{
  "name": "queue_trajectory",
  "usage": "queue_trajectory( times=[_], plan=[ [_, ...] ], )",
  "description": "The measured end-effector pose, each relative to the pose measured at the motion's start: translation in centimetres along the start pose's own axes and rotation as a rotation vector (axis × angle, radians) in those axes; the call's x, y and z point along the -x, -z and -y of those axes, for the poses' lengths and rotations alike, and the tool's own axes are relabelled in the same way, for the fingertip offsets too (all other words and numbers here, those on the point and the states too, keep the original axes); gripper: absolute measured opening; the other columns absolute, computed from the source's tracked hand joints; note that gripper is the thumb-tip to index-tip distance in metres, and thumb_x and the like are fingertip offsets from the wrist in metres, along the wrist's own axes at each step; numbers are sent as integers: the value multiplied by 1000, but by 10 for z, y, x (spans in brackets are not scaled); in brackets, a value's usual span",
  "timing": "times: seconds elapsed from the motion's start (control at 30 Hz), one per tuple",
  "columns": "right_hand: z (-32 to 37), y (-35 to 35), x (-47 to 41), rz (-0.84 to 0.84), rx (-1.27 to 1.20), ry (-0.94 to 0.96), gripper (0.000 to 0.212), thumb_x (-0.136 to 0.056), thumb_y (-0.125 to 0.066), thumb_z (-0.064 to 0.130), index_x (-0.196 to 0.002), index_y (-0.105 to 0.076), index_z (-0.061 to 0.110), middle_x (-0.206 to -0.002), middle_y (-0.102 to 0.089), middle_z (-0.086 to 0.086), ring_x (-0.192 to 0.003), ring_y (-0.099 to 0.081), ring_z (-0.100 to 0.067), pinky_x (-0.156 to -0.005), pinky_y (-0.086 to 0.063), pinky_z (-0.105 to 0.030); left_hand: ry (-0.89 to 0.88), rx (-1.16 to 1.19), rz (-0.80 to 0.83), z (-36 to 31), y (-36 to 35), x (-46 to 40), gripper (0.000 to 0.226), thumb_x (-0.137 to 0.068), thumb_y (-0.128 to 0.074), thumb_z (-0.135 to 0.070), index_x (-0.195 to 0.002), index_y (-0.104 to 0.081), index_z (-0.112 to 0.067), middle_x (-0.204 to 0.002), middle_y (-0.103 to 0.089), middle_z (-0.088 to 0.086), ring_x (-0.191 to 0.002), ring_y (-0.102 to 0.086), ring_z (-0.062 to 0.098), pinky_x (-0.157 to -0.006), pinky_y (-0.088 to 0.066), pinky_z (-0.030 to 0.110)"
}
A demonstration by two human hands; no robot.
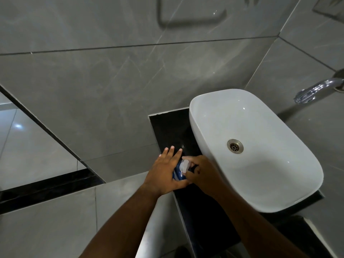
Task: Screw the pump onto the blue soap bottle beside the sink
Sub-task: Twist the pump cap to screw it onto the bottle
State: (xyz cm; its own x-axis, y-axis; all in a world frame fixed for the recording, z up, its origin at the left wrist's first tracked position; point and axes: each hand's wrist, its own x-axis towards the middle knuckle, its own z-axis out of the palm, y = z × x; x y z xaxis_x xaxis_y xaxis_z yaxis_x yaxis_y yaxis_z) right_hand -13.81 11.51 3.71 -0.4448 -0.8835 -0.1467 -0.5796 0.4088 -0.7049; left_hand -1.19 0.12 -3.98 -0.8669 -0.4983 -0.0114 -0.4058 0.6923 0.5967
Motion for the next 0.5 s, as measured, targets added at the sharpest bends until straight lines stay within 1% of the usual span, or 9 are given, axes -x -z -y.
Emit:
queue_trajectory(
  times=[0.07, 0.17, 0.2, 0.27, 0.3, 0.33, 0.4, 0.43, 0.5],
  plan=[
    [-1, 1, -1, -16, 20, 2, 29, -74, -72, 21, -102, -67, 14, -93, -67, -5, -82, -63, -17, -75, -53, -29, 0, 1, 2, 0, 0, 0, 105, -72, -48, -83, -153, -2, -35, -164, -1, 0, -145, 11, 12, -116, -1, 39],
    [-3, 1, -4, -36, -5, -23, 29, -69, -78, 27, -92, -66, 16, -81, -66, 0, -74, -64, -15, -64, -50, -21, 12, 27, 0, -1, -1, 0, 105, -71, -48, -85, -153, -3, -37, -163, 0, -3, -145, 12, 11, -117, -2, 41],
    [-4, 2, -5, -31, -9, -29, 31, -68, -79, 28, -93, -65, 17, -81, -65, 1, -74, -64, -15, -64, -50, -20, 14, 34, -2, -1, -1, 0, 105, -71, -49, -85, -153, -4, -37, -163, 0, -3, -145, 12, 11, -117, -2, 41],
    [-2, 5, -7, -18, 5, -23, 39, -70, -76, 29, -105, -62, 22, -85, -64, 0, -77, -63, -14, -68, -51, -21, 18, 39, -3, -2, 0, -1, 106, -71, -51, -84, -153, -6, -36, -164, -3, -2, -147, 9, 13, -118, -4, 42],
    [-2, 6, -9, -5, 23, -6, 40, -71, -74, 28, -109, -62, 24, -87, -65, -1, -79, -63, -14, -70, -52, -23, 17, 40, -2, -2, 0, -1, 106, -71, -53, -83, -154, -8, -35, -164, -4, -1, -148, 7, 15, -118, -5, 43],
    [-2, 7, -11, 11, 45, 17, 36, -73, -72, 27, -107, -64, 24, -88, -67, -2, -79, -64, -14, -72, -53, -25, 13, 39, -1, -2, 0, -1, 107, -71, -55, -82, -154, -9, -33, -164, -5, 0, -148, 5, 16, -118, -5, 43],
    [0, 9, -14, 17, 90, 41, 17, -73, -72, 28, -89, -67, 24, -82, -67, 0, -73, -63, -12, -68, -51, -24, 6, 45, -4, -2, 0, -1, 106, -72, -57, -81, -154, -11, -32, -164, -6, 1, -148, 5, 15, -118, -5, 42],
    [1, 9, -15, 9, 104, 39, 13, -72, -74, 29, -79, -64, 25, -77, -65, 2, -68, -61, -10, -64, -48, -21, 4, 51, -4, -2, 0, 0, 107, -72, -57, -82, -154, -11, -31, -164, -6, 1, -147, 6, 14, -118, -5, 43],
    [0, 11, -16, 5, 98, 18, 19, -70, -78, 33, -72, -59, 27, -69, -61, 7, -62, -58, -9, -59, -45, -16, 2, 50, 0, -2, 1, 0, 107, -72, -56, -83, -154, -9, -32, -164, -5, 1, -147, 8, 14, -118, -5, 43]
  ],
)
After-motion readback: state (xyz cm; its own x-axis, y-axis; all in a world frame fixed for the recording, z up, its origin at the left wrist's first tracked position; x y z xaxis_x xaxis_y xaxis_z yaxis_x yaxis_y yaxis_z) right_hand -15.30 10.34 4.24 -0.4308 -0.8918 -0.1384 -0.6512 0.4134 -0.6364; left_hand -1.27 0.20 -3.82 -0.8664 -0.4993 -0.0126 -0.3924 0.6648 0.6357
